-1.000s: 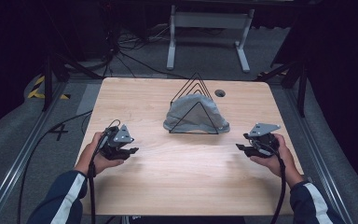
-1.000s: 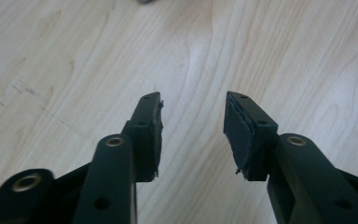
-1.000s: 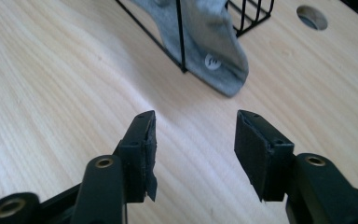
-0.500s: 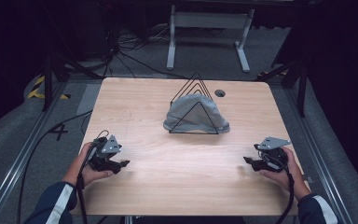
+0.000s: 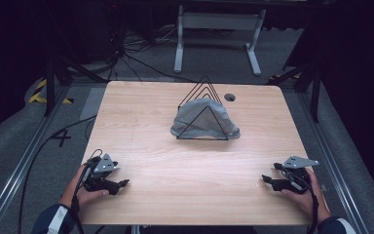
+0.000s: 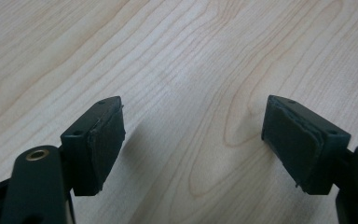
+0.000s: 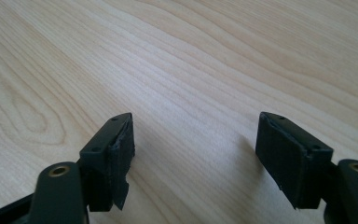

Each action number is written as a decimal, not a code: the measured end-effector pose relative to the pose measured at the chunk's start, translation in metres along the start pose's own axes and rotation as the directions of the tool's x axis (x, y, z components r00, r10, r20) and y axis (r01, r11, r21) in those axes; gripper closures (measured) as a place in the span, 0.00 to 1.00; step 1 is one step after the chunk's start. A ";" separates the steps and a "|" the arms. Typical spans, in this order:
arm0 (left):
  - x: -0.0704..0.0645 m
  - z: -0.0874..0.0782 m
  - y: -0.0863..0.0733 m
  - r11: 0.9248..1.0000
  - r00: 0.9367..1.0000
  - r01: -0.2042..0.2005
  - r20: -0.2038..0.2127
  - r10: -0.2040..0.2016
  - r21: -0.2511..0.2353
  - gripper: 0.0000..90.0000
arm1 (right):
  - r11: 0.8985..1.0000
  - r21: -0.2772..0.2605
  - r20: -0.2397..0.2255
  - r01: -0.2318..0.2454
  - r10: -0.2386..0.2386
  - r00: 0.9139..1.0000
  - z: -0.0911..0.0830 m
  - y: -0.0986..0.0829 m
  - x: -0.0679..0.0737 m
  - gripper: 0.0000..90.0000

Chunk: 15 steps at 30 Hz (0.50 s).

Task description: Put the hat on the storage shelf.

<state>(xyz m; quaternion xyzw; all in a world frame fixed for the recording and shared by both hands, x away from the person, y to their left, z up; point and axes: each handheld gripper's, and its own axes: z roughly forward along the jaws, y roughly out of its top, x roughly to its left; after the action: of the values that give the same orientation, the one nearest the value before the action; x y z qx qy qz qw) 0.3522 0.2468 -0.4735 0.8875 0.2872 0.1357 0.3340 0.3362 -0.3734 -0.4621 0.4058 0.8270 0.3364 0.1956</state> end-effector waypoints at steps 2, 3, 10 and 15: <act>0.002 0.000 -0.006 0.998 0.999 0.048 0.006 -0.048 -0.030 0.22 | 1.000 -0.015 -0.002 -0.024 0.024 1.000 -0.002 -0.005 -0.001 0.30; 0.002 0.000 -0.009 0.997 0.997 0.074 0.011 -0.074 -0.036 0.20 | 0.999 -0.040 0.004 -0.032 0.032 0.999 -0.003 -0.009 -0.001 0.30; -0.003 0.000 -0.012 0.992 0.993 0.111 -0.022 -0.112 -0.059 0.18 | 0.998 -0.043 0.017 -0.045 0.046 0.999 -0.008 -0.015 0.003 0.26; -0.006 0.000 -0.013 0.989 0.990 0.130 -0.039 -0.133 -0.065 0.18 | 0.997 -0.043 0.030 -0.059 0.060 0.998 -0.007 -0.015 0.002 0.23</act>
<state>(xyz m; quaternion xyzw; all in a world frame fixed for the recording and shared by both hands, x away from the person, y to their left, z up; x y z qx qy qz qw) 0.3423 0.2508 -0.4825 0.8526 0.3479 0.1414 0.3633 0.3223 -0.3810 -0.4679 0.4314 0.8041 0.3530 0.2067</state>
